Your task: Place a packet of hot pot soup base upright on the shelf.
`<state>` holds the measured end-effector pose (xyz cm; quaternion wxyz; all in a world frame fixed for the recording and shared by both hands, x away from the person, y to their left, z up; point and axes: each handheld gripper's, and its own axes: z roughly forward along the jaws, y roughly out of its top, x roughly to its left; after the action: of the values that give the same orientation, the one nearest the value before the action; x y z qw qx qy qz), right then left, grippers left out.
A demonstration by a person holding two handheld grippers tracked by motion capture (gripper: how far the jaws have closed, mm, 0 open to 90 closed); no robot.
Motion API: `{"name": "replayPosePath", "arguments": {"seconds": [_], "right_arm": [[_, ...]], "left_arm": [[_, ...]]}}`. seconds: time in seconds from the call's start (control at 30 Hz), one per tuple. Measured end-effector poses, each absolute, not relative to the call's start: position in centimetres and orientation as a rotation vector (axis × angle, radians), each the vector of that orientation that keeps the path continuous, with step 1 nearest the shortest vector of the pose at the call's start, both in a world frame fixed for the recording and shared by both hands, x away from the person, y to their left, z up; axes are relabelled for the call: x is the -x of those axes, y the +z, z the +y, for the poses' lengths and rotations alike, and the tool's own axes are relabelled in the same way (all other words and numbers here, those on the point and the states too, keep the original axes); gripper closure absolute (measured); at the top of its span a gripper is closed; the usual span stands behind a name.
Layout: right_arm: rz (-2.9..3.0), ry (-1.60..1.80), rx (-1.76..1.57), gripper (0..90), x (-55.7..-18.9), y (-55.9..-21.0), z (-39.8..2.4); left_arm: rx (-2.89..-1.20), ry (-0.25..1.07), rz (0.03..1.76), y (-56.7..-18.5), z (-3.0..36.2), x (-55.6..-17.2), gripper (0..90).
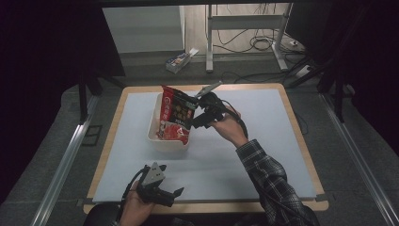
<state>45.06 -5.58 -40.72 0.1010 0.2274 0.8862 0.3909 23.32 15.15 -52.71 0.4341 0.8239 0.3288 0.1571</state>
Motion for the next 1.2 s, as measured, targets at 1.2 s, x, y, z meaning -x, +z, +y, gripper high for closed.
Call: {"name": "replayPosePath", "arguments": {"seconds": [1.2], "right_arm": [[2.611, 1.197, -0.673, 0.0, -41.3, -43.2, -10.0]], "left_arm": [[-2.084, 0.42, 0.794, -52.8, 14.8, -23.2, 0.0]]}}
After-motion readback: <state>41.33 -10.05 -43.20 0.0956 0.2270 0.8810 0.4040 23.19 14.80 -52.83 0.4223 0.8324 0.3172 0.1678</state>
